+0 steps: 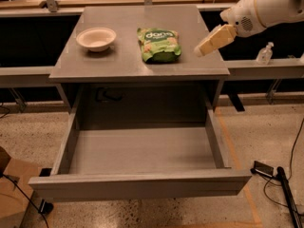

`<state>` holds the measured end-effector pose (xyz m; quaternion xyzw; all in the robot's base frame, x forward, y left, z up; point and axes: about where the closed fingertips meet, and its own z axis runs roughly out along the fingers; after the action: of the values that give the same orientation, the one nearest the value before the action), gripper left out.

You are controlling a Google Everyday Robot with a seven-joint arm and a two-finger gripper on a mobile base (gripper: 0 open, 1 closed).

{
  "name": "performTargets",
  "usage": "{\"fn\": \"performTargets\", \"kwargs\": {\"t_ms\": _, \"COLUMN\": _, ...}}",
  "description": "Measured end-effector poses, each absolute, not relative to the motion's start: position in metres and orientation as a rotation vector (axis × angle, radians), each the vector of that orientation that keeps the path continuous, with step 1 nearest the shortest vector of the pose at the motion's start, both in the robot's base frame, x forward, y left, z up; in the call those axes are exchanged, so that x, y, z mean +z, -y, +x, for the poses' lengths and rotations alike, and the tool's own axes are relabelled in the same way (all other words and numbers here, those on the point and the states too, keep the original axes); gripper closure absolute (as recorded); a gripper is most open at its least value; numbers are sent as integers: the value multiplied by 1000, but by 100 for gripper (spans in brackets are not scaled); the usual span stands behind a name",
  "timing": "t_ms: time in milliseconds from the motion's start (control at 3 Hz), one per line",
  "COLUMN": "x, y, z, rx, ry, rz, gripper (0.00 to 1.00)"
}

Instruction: Place green rice chip bag into top drawer

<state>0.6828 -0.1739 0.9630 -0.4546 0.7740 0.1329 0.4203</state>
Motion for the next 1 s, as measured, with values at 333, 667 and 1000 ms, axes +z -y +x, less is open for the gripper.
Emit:
{"fn": "performTargets", "kwargs": {"t_ms": 333, "x": 981, "y": 174, "z": 701, "rx": 329, "ry": -1891, "rz": -1115, "gripper": 0}}
{"fn": "performTargets", "kwargs": {"t_ms": 667, "x": 962, "y": 168, "z": 704, "rx": 367, "ry": -1926, "rz": -1073, "gripper": 0}}
{"fn": "performTargets", "kwargs": {"t_ms": 1000, "x": 932, "y": 133, "z": 723, "rx": 425, "ry": -1905, "rz": -1062, "gripper": 0}}
